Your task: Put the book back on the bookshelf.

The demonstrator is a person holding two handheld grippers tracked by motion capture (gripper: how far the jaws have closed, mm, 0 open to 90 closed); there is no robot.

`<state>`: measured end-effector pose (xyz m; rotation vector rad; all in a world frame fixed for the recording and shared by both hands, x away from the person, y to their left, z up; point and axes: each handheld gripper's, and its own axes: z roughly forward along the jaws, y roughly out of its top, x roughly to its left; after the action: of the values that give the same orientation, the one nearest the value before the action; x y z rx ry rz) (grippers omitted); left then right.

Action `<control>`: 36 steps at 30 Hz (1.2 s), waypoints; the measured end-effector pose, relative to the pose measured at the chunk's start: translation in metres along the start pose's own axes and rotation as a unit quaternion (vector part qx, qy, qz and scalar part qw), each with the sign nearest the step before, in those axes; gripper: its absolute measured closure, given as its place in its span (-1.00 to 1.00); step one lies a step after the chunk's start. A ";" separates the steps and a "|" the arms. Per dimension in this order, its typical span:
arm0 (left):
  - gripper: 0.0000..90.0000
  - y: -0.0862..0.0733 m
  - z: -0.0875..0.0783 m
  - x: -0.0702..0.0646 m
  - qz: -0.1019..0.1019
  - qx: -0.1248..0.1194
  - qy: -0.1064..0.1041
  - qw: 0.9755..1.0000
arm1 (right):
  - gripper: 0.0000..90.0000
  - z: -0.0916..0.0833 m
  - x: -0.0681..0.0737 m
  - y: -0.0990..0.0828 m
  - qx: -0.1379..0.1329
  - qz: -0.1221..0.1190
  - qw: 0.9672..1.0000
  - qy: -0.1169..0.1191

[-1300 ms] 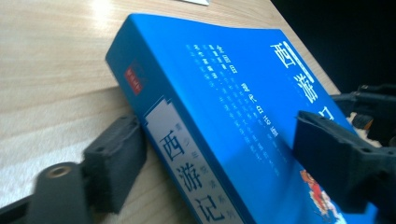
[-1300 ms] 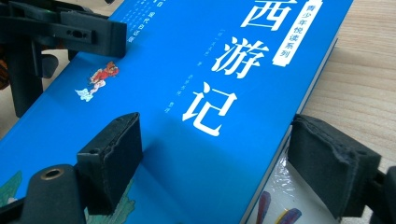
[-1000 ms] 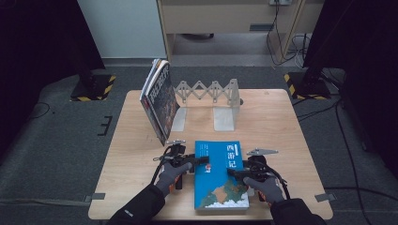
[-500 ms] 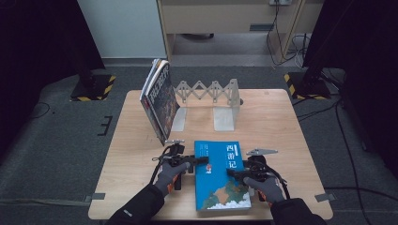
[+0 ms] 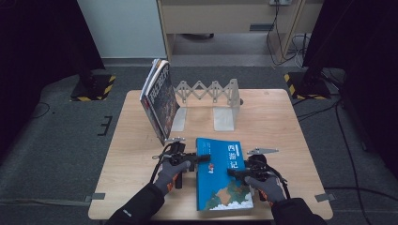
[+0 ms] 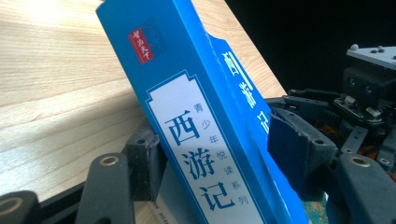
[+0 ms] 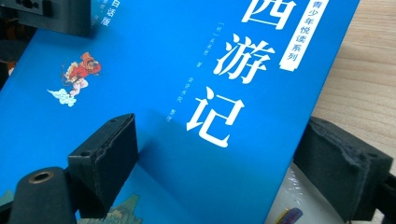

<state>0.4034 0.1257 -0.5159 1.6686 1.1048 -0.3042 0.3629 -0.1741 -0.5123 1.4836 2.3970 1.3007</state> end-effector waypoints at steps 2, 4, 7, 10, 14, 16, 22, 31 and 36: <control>-0.17 0.001 0.001 -0.002 0.000 0.005 -0.005 1.000 | -0.68 0.000 0.000 0.000 0.001 0.000 1.000 -0.001; -0.24 0.001 0.003 -0.004 0.003 0.011 -0.009 1.000 | -0.68 0.000 0.000 0.000 0.001 -0.001 1.000 -0.001; -0.21 -0.001 0.010 -0.011 0.021 0.040 -0.005 0.999 | -0.65 0.001 0.001 0.001 -0.001 -0.001 1.000 0.006; -0.10 -0.001 0.010 -0.012 0.028 0.046 0.010 0.998 | -0.64 0.002 0.003 0.002 0.000 -0.006 1.000 0.005; -0.05 -0.001 0.010 -0.013 0.025 0.045 0.015 0.999 | -0.65 0.002 0.003 0.002 -0.001 -0.007 1.000 0.006; -0.05 -0.001 0.011 -0.012 0.019 0.048 0.014 0.999 | -0.64 0.002 0.003 0.002 -0.001 -0.006 1.000 0.006; -0.08 0.001 0.013 -0.009 0.009 0.058 0.010 0.998 | -0.63 0.002 0.004 0.002 0.003 -0.009 1.000 0.000; 0.01 0.002 0.014 -0.008 0.001 0.063 0.013 0.998 | -0.63 0.002 0.002 0.002 0.002 -0.004 1.000 0.003; 0.04 0.000 0.013 -0.009 -0.006 0.061 0.015 0.998 | -0.74 0.005 0.004 0.001 0.001 -0.008 1.000 0.004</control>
<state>0.4031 0.1103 -0.5152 1.7800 1.1373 -0.3618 0.3637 -0.1683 -0.5131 1.4584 2.4102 1.3040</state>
